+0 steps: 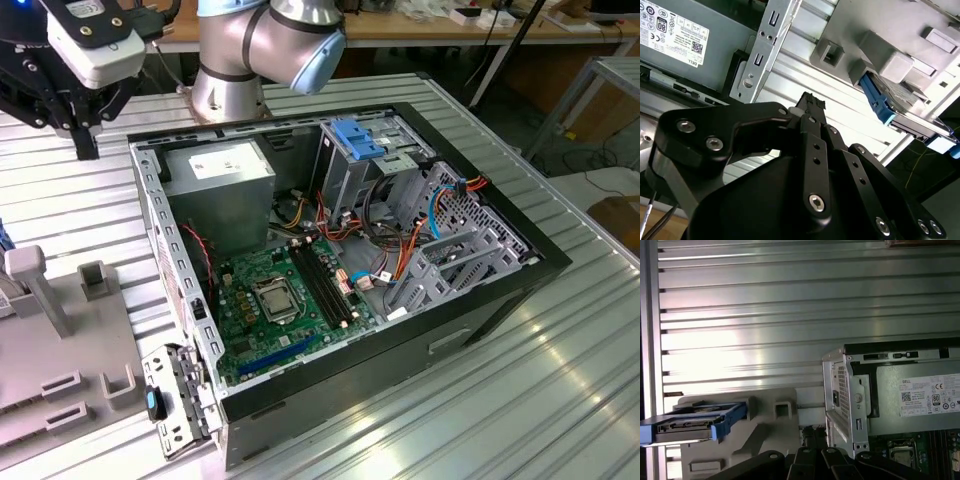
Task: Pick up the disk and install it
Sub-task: 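Reach for the disk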
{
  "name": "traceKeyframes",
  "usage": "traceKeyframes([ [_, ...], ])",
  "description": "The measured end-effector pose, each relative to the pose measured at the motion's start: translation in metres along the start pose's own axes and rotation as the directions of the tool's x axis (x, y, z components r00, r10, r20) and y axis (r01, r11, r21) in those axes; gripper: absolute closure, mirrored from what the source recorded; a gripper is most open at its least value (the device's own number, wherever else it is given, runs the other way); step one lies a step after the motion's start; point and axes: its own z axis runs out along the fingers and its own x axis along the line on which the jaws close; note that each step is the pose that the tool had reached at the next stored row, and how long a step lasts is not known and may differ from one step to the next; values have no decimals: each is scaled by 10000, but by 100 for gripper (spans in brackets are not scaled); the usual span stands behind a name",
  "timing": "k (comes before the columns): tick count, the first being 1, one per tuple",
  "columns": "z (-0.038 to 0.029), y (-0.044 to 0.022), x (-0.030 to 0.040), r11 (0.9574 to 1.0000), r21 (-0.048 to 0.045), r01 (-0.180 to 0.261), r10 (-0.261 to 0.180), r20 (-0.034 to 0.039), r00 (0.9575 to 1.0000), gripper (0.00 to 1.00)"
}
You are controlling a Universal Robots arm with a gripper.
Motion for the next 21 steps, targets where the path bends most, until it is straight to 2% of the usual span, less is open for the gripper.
traceKeyframes([
  [2,-1,4,49,10000,0,0,0,0,10000,89],
  [3,-2,6,100,10000,0,1,-1,0,10000,89],
  [5,-5,25,243,10000,0,0,0,1,10000,89],
  [8,-8,35,384,10000,0,0,0,0,10000,89],
  [9,-9,37,467,10000,-1,0,0,1,10000,89],
  [10,-12,36,518,10000,0,0,0,-1,10000,89],
  [15,-16,23,698,10000,0,0,0,0,10000,89],
  [19,-21,9,886,10000,0,1,-1,0,10000,89],
  [21,-25,-3,1035,10000,-1,12,-12,0,10000,89],
])
